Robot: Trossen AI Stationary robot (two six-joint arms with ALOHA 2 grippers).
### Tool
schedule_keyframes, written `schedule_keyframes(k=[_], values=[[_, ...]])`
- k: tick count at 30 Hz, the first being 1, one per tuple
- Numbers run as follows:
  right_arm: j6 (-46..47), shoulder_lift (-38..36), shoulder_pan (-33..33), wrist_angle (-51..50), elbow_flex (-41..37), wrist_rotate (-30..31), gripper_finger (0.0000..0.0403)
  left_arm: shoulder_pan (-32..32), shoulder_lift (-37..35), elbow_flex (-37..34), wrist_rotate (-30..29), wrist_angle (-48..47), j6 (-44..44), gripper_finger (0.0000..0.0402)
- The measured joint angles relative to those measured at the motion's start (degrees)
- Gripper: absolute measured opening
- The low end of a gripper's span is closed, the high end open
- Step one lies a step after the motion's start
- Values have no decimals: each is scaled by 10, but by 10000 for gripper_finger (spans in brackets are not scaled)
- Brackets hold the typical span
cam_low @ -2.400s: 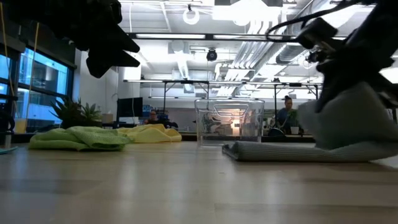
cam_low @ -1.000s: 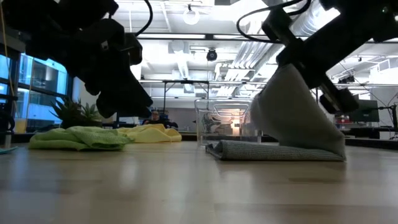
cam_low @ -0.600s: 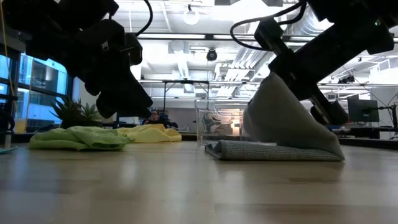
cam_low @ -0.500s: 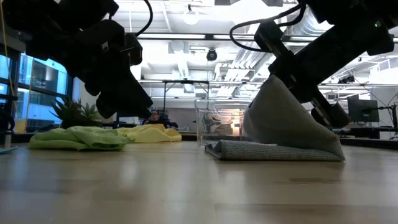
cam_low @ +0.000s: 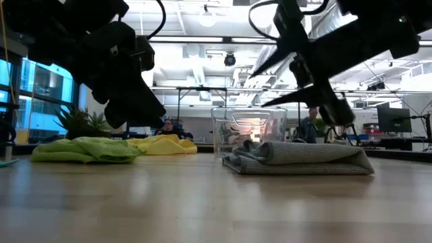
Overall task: Fold microfiber towels
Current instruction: Put the gray microfiber cloth into the transparent bin
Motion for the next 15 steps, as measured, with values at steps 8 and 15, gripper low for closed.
schedule_keyframes(k=[8, 15], values=[[-85, -70, -17, -40, 0, -36, 212, 0, 0, 0, 0, 0, -5, 168], [-127, -146, 5, -313, 52, -63, 198, 0, 0, 0, 7, 4, -33, 168]])
